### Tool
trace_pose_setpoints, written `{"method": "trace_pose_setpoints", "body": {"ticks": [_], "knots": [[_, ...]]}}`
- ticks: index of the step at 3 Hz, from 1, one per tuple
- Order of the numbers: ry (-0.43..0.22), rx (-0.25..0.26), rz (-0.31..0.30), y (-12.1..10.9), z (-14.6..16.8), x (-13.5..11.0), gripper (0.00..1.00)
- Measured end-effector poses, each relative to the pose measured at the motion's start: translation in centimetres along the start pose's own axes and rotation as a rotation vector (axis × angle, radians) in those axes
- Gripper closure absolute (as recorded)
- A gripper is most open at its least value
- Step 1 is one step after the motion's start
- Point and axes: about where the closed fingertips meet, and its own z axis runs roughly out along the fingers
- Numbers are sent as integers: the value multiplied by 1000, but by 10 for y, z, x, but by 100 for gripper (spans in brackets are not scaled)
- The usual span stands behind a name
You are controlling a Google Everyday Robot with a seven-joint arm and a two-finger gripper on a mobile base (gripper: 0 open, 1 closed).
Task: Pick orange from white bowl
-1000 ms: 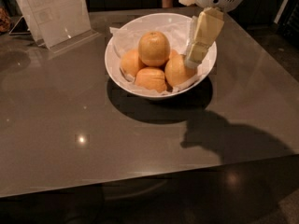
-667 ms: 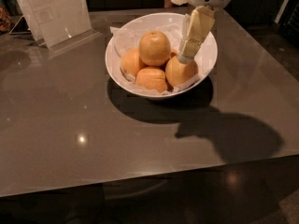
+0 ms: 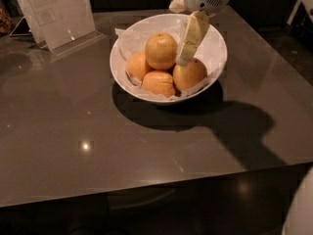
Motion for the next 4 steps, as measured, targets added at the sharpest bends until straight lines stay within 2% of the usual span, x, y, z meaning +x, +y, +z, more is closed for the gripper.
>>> {"method": "trace_pose_setpoints", "body": {"ticks": [2,4], "knots": [[-17,-78,44,-14,40,6,0],[-35,-139,52,-22,70,-2,0]]}}
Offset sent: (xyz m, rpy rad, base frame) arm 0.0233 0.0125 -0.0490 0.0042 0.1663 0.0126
